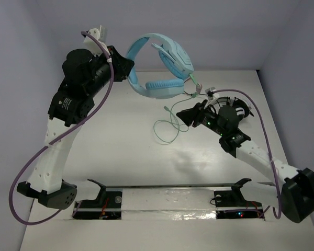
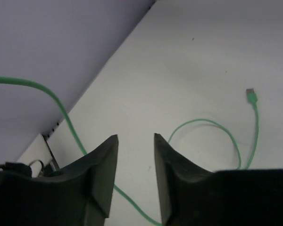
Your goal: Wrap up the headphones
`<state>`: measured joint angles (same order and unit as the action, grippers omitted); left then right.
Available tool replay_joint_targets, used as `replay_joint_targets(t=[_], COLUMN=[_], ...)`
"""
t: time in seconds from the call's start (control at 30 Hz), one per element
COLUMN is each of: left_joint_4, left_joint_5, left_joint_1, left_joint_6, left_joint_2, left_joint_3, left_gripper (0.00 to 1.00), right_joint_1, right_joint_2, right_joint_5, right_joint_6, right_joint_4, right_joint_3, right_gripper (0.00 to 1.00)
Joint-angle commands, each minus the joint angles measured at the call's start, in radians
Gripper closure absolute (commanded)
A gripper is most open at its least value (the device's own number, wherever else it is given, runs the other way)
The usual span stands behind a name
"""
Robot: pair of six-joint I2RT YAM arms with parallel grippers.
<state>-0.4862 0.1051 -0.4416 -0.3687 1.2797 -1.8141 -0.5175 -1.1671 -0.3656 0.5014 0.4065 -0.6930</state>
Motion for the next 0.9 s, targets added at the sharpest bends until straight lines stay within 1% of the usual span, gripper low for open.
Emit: replay_joint_targets(t=[0.0, 0.03, 0.07, 0.1, 0.13, 0.2, 0.23, 0.33, 0.4, 0.43, 0.5, 0.53, 0.67, 0.7, 0.73, 0.8, 0.87], left_joint_4=[0.098, 0.095, 0.092, 0.086, 0.078, 0.072, 0.067, 0.054, 0.049, 0.041, 0.04, 0.037, 0.02, 0.012, 0.009, 0.009, 0.014], left_joint_5=[0.013, 0.012, 0.015, 0.016, 0.019, 0.024, 0.024, 0.03, 0.044, 0.045, 0.05, 0.05, 0.047, 0.047, 0.05, 0.051, 0.051], left_joint_1=[0.003, 0.003, 0.003, 0.003, 0.003, 0.003, 0.003, 0.003, 0.003, 0.003, 0.003, 0.003, 0.003, 0.003, 0.003, 0.003, 0.003], left_joint_6=[-0.032, -0.03, -0.03, -0.03, -0.03, -0.03, -0.03, -0.032, -0.038, -0.036, -0.039, -0.041, -0.041, -0.039, -0.041, -0.045, -0.055], left_joint_2=[-0.013, -0.005, 0.001, 0.006, 0.016, 0.023, 0.03, 0.043, 0.046, 0.049, 0.05, 0.05, 0.061, 0.064, 0.07, 0.075, 0.072], left_joint_3=[-0.088, -0.096, -0.114, -0.125, -0.135, -0.163, -0.172, -0.211, -0.228, -0.232, -0.237, -0.24, -0.283, -0.29, -0.295, -0.301, -0.294], left_gripper=[1.0, 1.0, 1.0, 1.0, 1.0, 1.0, 1.0, 1.0, 1.0, 1.0, 1.0, 1.0, 1.0, 1.0, 1.0, 1.0, 1.0], right_joint_1=[-0.001, -0.001, -0.001, -0.001, -0.001, -0.001, -0.001, -0.01, -0.01, -0.01, -0.01, -0.01, -0.01, -0.01, -0.01, -0.01, -0.01], right_joint_2=[0.098, 0.148, 0.173, 0.196, 0.225, 0.236, 0.239, 0.241, 0.215, 0.204, 0.159, 0.143, 0.069, 0.057, 0.037, 0.014, -0.028], right_joint_5=[0.123, 0.122, 0.1, 0.018, -0.028, -0.093, -0.143, -0.167, -0.139, -0.097, -0.088, -0.108, -0.145, -0.15, -0.138, -0.133, -0.107], right_joint_6=[0.003, -0.003, -0.018, -0.024, -0.027, -0.032, -0.037, -0.064, -0.095, -0.107, -0.133, -0.138, -0.149, -0.146, -0.138, -0.121, -0.11], right_joint_4=[-0.012, -0.026, -0.041, -0.041, -0.04, -0.052, -0.051, -0.064, -0.106, -0.118, -0.133, -0.136, -0.113, -0.104, -0.091, -0.04, 0.021], right_joint_3=[0.015, 0.027, 0.036, 0.047, 0.064, 0.073, 0.079, 0.089, 0.064, 0.055, 0.029, 0.021, 0.006, 0.006, 0.012, 0.016, 0.035], right_gripper=[0.54, 0.5, 0.48, 0.46, 0.39, 0.33, 0.27, 0.2, 0.19, 0.19, 0.19, 0.19, 0.22, 0.23, 0.26, 0.29, 0.3])
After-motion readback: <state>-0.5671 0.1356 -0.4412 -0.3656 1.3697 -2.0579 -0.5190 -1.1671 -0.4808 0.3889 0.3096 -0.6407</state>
